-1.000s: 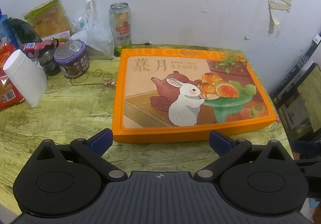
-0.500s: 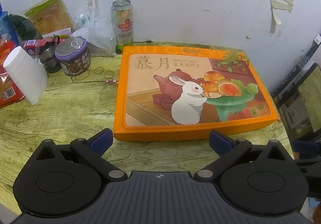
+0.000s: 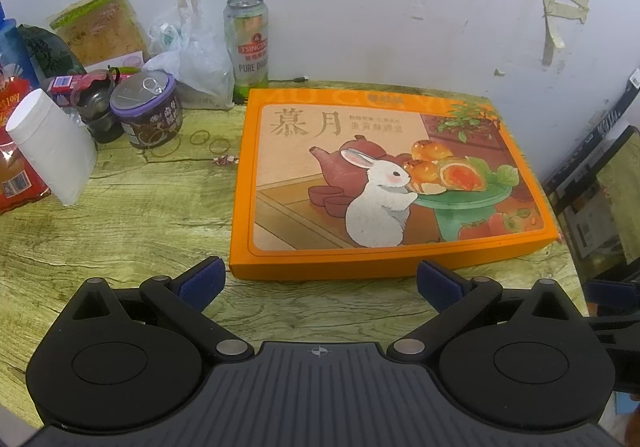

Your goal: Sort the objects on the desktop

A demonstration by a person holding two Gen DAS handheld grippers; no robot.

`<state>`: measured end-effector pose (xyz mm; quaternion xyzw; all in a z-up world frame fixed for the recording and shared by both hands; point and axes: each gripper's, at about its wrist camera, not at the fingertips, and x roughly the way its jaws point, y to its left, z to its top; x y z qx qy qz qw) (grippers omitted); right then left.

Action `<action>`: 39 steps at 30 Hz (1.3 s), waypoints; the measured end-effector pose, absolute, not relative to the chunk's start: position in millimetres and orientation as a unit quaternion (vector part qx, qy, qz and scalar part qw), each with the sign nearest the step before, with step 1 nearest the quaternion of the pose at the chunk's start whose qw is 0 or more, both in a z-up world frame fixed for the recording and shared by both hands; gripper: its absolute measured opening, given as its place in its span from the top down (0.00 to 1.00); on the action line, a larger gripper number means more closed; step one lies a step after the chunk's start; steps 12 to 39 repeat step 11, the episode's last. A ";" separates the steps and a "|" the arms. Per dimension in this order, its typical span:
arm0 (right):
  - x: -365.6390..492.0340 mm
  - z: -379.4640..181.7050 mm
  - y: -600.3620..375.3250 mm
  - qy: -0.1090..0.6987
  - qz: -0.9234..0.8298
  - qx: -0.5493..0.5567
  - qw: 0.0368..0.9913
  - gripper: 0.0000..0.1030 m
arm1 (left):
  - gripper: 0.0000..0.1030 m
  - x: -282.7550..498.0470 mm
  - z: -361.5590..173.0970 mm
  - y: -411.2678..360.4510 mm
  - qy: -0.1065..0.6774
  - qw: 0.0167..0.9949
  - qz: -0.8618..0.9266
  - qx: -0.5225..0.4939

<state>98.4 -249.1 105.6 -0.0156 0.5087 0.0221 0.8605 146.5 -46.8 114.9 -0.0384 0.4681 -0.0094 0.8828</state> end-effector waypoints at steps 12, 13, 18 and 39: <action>100.4 103.9 -250.4 0.511 0.022 -0.015 0.859 0.16 | 0.00 148.3 113.2 -48.1 0.471 0.881 -0.011 -0.039; 100.4 103.9 -250.4 0.511 0.022 -0.015 0.859 0.16 | 0.00 148.3 113.2 -48.1 0.471 0.881 -0.011 -0.039; 100.4 103.9 -250.4 0.511 0.022 -0.015 0.859 0.16 | 0.00 148.3 113.2 -48.1 0.471 0.881 -0.011 -0.039; 100.4 103.9 -250.4 0.511 0.022 -0.015 0.859 0.16 | 0.00 148.3 113.2 -48.1 0.471 0.881 -0.011 -0.039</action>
